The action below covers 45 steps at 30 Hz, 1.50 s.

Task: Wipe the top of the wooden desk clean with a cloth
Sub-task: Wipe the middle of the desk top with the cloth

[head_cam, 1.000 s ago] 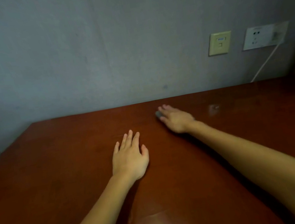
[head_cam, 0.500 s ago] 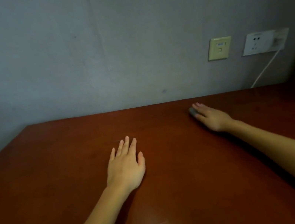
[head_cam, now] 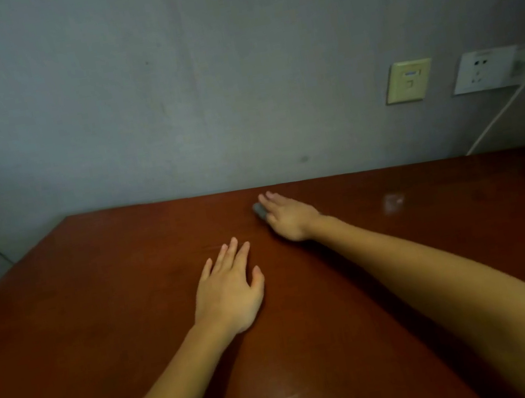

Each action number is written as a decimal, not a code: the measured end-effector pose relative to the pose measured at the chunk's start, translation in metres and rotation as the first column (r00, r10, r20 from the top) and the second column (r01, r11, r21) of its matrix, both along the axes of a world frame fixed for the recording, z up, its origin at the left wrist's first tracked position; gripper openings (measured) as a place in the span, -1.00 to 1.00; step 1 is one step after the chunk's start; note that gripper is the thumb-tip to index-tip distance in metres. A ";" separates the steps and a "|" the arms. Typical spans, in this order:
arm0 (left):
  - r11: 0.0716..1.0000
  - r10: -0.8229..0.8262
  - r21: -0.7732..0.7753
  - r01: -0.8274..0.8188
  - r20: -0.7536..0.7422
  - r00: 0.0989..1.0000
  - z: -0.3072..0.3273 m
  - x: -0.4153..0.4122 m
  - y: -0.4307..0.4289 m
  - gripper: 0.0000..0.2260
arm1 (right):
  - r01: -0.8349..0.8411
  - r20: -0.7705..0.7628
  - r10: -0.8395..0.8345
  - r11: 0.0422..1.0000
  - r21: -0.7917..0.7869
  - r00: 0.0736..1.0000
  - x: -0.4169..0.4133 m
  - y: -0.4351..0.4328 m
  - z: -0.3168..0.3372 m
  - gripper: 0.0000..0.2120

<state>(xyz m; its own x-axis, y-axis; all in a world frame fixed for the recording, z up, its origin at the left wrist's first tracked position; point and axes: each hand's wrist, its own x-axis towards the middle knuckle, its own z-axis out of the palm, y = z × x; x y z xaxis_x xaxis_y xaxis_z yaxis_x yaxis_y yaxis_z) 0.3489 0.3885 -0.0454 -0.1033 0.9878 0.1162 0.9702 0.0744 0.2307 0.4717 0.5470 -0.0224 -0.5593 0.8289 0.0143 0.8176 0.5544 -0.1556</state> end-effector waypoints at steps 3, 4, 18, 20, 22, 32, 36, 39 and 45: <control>1.000 -0.001 -0.015 0.001 -0.015 1.000 0.001 0.001 -0.002 -0.50 | -0.160 0.000 0.160 0.987 0.000 0.987 0.024 -0.033 -0.003 -0.50; 1.000 -0.006 -0.023 0.006 -0.019 1.000 0.001 0.001 -0.003 -0.50 | -0.182 -0.018 0.182 0.983 0.011 0.983 0.039 -0.039 -0.004 -0.50; 0.999 0.007 0.040 -0.006 -0.010 1.000 -0.002 -0.001 0.003 -0.49 | 0.431 -0.170 -0.428 0.902 -0.017 0.888 0.070 0.090 0.000 -0.55; 0.999 0.002 0.034 -0.002 -0.004 1.000 -0.001 0.000 0.003 -0.49 | 0.318 -0.193 -0.315 0.948 -0.016 0.929 0.026 0.078 0.003 -0.58; 1.000 0.005 0.025 -0.005 0.002 1.000 0.000 0.000 0.003 -0.49 | 0.170 -0.209 -0.168 0.985 -0.009 0.963 -0.016 0.056 0.003 -0.56; 0.999 -0.014 -0.044 0.013 -0.024 1.000 0.005 0.002 -0.003 -0.50 | -0.117 -0.138 0.109 0.992 -0.048 0.984 0.066 -0.019 0.001 -0.49; 0.998 0.037 -0.049 -0.041 -0.094 0.995 0.014 0.011 0.000 -0.49 | 0.204 -0.124 -0.209 0.978 -0.052 0.970 0.174 0.004 0.005 -0.37; 0.998 0.035 -0.054 -0.035 -0.003 0.999 0.018 0.034 0.019 -0.48 | 0.380 -0.120 -0.382 0.924 -0.045 0.916 0.224 0.027 0.001 -0.45; 0.997 -0.039 -0.076 0.034 -0.068 0.997 0.003 0.062 0.051 -0.50 | 0.473 -0.153 -0.472 0.880 -0.032 0.868 0.223 0.080 -0.005 -0.49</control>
